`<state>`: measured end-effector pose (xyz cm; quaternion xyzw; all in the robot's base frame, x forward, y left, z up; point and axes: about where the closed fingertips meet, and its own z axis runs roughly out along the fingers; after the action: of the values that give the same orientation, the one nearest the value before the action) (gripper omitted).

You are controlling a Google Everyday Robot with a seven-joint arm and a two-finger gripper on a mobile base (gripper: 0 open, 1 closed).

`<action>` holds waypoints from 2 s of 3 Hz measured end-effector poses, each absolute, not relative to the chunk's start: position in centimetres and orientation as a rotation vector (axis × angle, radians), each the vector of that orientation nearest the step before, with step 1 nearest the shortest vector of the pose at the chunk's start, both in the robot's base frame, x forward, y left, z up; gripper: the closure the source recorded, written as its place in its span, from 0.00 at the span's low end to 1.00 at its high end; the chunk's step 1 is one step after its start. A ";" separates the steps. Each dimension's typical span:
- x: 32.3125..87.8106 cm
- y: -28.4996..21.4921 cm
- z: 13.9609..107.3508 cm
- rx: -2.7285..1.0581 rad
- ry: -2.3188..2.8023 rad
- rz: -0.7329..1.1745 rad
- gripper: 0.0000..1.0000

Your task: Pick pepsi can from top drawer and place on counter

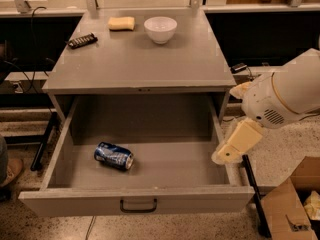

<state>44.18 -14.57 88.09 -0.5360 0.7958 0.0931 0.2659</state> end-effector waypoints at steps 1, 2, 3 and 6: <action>44.2 -14.3 87.7 -1.449 2.143 0.262 0.00; 45.2 -10.7 85.1 -1.486 2.071 0.334 0.00; 47.2 -4.9 80.9 -1.517 2.025 0.402 0.00; 49.7 0.9 74.9 -1.370 2.146 0.398 0.00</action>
Offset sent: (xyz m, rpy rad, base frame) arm 0.0294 0.1003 -0.0811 0.1666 -0.0156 0.1813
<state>49.73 0.88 74.87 -0.5106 0.7997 0.1483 0.2788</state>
